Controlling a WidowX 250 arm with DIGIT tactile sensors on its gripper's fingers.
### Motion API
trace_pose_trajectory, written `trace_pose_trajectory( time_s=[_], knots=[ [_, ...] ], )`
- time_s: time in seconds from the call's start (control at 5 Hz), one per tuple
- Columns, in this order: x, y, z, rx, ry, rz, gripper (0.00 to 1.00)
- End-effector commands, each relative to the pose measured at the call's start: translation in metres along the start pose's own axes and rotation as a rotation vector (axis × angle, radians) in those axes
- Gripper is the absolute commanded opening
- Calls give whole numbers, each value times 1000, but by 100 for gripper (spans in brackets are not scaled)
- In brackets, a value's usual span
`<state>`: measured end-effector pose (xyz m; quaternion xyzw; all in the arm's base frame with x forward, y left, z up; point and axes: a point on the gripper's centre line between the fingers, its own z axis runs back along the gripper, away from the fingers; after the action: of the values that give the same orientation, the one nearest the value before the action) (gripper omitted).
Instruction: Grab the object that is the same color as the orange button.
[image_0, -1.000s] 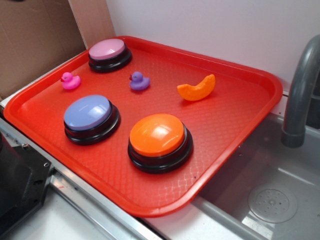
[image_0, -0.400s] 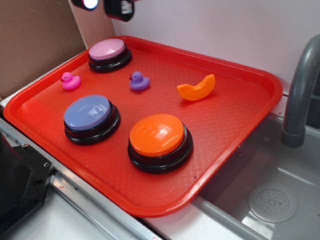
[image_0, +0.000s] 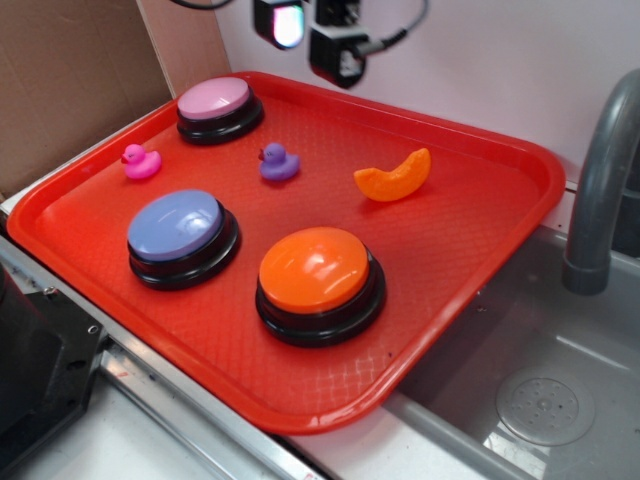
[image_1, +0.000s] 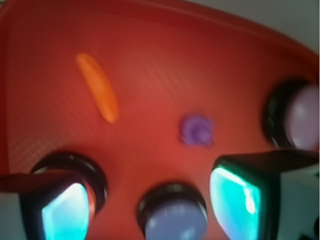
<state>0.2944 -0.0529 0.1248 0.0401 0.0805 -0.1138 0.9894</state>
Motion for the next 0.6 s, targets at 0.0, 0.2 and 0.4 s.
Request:
trace_pose_trajectory(
  time_s=[0.0,0.2,0.4],
  knots=[
    [13,-22,-16,-78,-205,-273,100],
    [17,-23,-36,-131,-210,-317,100],
    [23,-26,-53,-139,-184,-344,100]
  ],
)
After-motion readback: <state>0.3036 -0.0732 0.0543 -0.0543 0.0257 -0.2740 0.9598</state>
